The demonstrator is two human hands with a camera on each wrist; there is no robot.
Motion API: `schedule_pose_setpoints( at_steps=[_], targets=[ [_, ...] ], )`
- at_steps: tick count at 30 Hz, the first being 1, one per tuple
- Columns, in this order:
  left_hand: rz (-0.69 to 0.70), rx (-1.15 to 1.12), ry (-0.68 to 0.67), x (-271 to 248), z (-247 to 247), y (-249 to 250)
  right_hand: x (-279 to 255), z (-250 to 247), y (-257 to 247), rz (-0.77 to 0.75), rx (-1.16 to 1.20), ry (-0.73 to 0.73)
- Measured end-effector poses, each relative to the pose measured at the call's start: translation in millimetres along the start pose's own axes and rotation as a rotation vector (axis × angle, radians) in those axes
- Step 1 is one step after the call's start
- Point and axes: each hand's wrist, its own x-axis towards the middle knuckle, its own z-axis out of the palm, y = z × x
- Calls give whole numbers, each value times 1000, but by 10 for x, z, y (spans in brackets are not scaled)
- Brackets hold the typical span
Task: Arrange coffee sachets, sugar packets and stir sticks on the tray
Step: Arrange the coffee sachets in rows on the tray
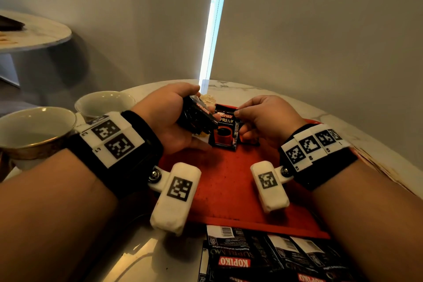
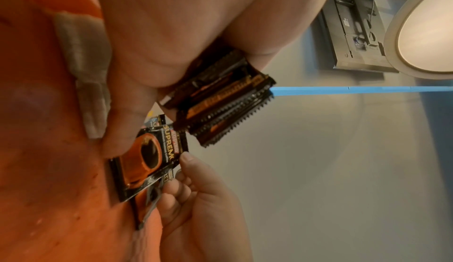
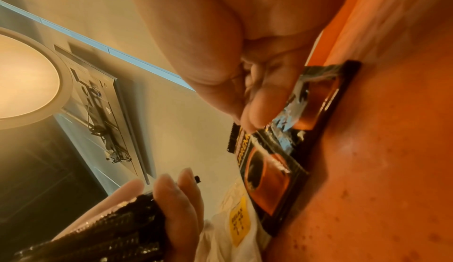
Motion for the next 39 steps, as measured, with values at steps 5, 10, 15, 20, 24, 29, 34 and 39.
schedule_pose_setpoints(
  at_steps=[5,10,15,20,24,29,34,39],
  targets=[
    [-23,-36,-4,80,26,-81,-4,6,-8,11,16,-18],
    [-3,-45,1,119,36,-125,-15,15,-14,23,26,-28],
    [-2,-54,-4,124,29,-123,-39,14,-32,22,39,-28],
    [8,-64,1,132,17,-123,-76,0,-87,-13,53,-8],
    [3,-58,0,144,10,-126,-104,-70,-143,46,-50,-135],
    [12,-63,4,154,-5,-123,-116,-94,-155,101,-107,-198],
    [16,-54,19,160,-1,-133,-118,-97,-162,115,-109,-172],
    [12,-47,25,158,1,-133,-116,-81,-166,107,-108,-154]
  ],
)
